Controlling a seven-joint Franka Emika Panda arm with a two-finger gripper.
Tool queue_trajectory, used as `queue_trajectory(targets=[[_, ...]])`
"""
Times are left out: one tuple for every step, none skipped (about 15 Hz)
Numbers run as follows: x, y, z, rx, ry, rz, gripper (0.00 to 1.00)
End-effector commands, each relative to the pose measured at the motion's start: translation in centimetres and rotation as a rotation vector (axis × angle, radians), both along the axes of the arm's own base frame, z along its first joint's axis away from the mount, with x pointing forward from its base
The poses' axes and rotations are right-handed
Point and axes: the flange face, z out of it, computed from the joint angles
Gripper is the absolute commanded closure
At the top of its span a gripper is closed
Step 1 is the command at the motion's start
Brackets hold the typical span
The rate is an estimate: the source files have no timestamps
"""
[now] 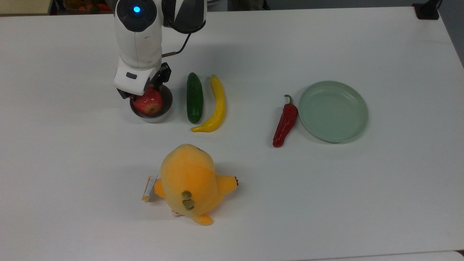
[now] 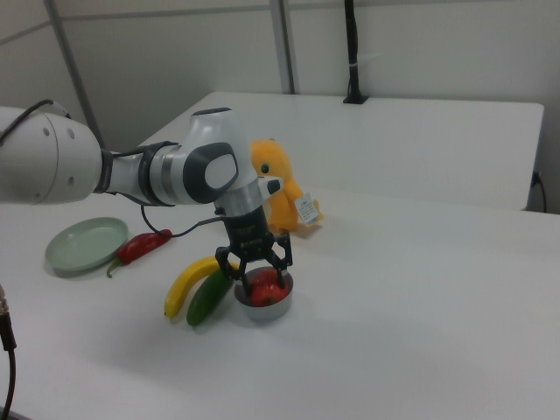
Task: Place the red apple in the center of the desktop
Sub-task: 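Lift the red apple out of the bowl over the cucumber and banana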
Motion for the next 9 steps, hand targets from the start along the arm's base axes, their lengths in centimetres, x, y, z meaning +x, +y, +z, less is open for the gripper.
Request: queue_trajectory(targets=[[0.0, 1.4, 1.2, -0.008, -0.027, 0.004, 0.72], [-0.2, 2.4, 1.5, -0.003, -0.024, 0.018, 0.72], [-0.7, 2.9, 2.5, -0.002, -0.028, 0.022, 0.72], [-1.0, 3.0, 3.3, 0.0, -0.025, 0.017, 0.72], [-1.3, 3.4, 4.3, 0.003, -0.027, 0.02, 0.72], [-1.5, 3.7, 5.3, 0.004, -0.033, 0.022, 0.72], [-1.9, 3.9, 7.1, 0.015, -0.056, 0.016, 0.72], [-2.2, 4.0, 8.2, 0.025, -0.069, 0.009, 0.72], [-2.4, 4.1, 9.2, 0.037, -0.083, 0.002, 0.72]])
